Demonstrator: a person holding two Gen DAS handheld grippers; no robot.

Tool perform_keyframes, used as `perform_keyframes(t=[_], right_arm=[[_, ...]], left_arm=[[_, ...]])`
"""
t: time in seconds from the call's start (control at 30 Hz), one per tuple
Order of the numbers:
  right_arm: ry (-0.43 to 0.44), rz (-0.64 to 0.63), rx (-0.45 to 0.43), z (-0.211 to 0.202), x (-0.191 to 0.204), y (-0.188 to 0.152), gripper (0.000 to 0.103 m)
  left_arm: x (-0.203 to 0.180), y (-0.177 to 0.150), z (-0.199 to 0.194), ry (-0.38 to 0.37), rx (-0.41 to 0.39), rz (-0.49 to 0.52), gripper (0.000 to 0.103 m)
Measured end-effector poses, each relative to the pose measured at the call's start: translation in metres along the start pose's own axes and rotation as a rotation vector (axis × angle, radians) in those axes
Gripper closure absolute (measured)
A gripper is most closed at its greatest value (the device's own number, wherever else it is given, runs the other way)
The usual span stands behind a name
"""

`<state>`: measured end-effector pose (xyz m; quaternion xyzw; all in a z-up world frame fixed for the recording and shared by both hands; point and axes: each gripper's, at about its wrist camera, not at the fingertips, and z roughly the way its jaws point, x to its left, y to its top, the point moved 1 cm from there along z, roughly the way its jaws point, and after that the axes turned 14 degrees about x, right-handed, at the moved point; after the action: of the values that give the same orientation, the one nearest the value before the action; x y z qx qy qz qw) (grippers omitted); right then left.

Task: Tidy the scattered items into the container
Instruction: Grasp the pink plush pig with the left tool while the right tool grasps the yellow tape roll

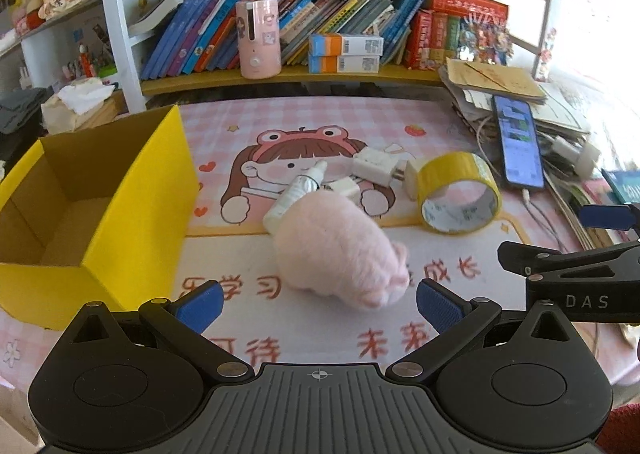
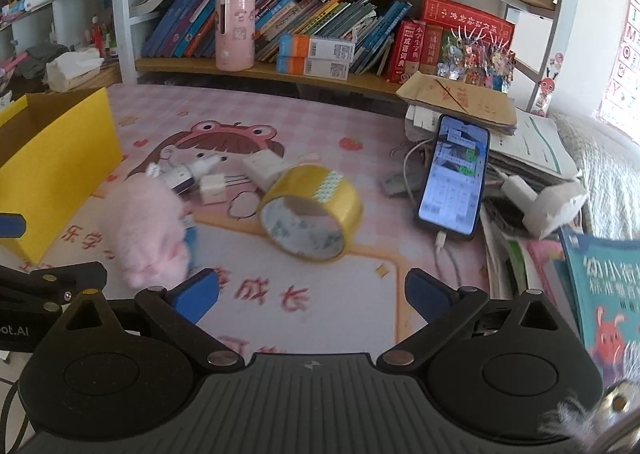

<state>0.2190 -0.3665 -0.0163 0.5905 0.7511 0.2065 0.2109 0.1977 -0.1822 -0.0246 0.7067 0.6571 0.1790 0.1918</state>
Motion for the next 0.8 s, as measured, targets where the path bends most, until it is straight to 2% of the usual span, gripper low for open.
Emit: perform_keyframes(t=[0.2, 0.53, 0.73, 0.8], right_arm=[[0.024, -0.031, 0.01, 0.021, -0.017, 0.016, 0.005], [0.037, -0.096, 0.039, 0.063, -0.027, 0.043, 0.011], [0.037, -0.141, 0.043, 0.084, -0.024, 0.06, 0.019], [0.039, -0.151, 0.043, 0.089, -0.024, 0.063, 0.03]], left_arm=[[-0.01, 0.02, 0.015, 0.025, 0.016, -0.04, 0.0], [-0.003, 0.041, 0.046, 0.044, 0.081, -0.142, 0.0], [0.003, 0.048, 0.065, 0.032, 0.13, -0.193, 0.001], [0.005, 0.048, 0.069, 0.025, 0.137, -0.209, 0.001]])
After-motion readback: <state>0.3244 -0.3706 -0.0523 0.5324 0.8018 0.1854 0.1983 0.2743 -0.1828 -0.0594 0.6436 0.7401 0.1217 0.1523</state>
